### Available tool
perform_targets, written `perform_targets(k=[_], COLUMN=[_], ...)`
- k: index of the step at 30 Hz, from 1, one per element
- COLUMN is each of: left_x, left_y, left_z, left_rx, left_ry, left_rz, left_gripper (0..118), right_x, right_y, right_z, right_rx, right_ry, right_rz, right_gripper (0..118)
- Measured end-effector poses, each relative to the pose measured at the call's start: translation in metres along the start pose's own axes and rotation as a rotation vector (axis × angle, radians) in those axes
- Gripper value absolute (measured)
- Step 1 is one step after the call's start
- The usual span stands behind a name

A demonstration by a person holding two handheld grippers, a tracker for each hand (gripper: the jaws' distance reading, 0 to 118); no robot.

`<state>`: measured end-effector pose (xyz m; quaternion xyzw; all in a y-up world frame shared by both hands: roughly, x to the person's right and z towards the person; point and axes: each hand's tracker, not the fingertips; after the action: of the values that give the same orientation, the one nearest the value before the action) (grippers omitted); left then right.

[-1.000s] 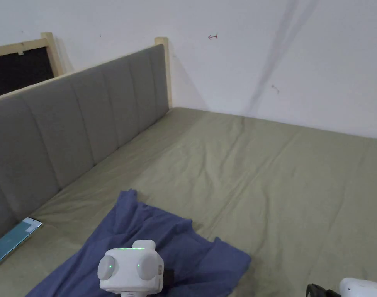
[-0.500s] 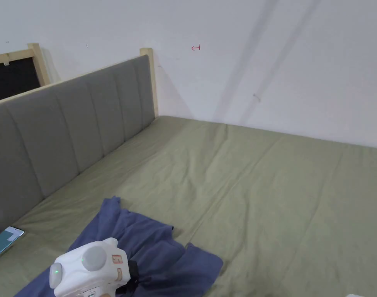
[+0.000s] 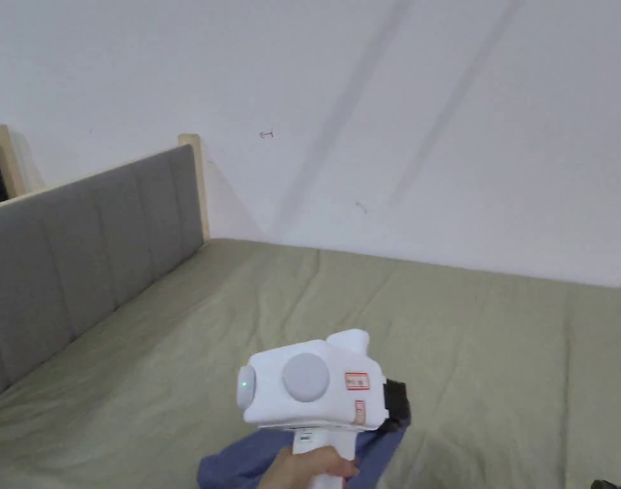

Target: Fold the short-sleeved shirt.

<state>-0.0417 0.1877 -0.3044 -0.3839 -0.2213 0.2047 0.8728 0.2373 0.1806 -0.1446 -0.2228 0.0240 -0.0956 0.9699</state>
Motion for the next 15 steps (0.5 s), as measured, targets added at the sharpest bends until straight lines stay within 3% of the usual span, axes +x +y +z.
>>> perform_targets(k=[4,7,10,14,15], left_x=[0.117,0.184,0.211,0.203,0.196], left_y=[-0.004,-0.03,-0.081,-0.168,-0.187], left_z=[-0.032,-0.052,-0.091,-0.175,-0.19], left_rx=[-0.046,-0.081,-0.188,-0.398,-0.468], left_ry=[-0.272,-0.348,-0.337,-0.043,-0.02], left_rz=[-0.139,-0.267,-0.329,-0.472,-0.449], left_gripper=[2,2,1,2,12], right_x=[0.047,0.081,0.119,0.162,0.169], right_y=[0.02,0.026,0.021,0.0,-0.005], right_z=[0.037,0.064,0.083,0.091,0.093], right_rx=[0.09,0.13,0.139,0.073,0.058], right_ry=[-0.135,-0.263,-0.356,-0.431,-0.435], right_rz=[-0.014,0.004,-0.04,-0.15,-0.176], right_gripper=[0,0,1,1,1])
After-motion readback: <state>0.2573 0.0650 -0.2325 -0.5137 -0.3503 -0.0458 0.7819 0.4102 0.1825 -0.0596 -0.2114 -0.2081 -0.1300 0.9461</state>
